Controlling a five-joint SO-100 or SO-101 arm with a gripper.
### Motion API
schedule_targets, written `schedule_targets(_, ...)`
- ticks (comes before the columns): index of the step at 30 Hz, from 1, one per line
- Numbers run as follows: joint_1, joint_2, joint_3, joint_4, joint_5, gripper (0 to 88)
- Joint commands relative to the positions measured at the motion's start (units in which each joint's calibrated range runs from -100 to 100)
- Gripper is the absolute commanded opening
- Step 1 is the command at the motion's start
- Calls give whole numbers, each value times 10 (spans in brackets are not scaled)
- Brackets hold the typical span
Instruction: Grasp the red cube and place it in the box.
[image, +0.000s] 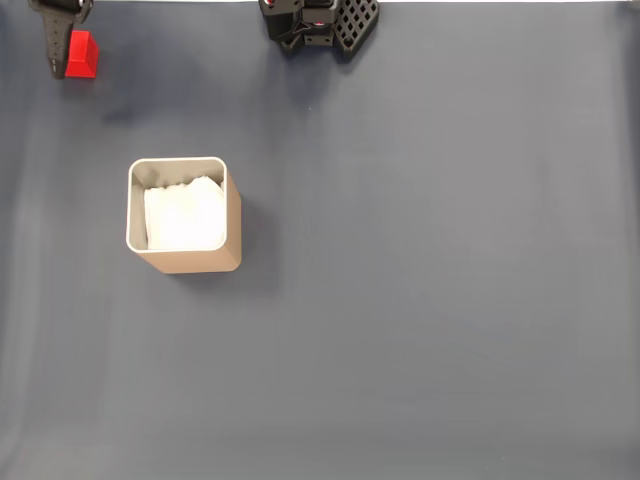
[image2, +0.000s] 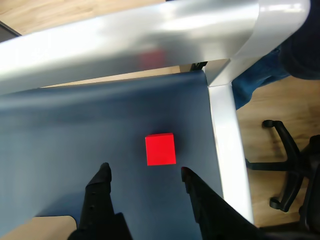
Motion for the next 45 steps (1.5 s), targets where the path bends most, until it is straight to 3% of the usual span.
schedule_targets(1, -2, 2, -29, -11, -4, 360)
schedule_targets(26, 11, 51, -36, -49, -21, 362)
schedule_targets(45, 11, 59, 27, -135, -1, 366)
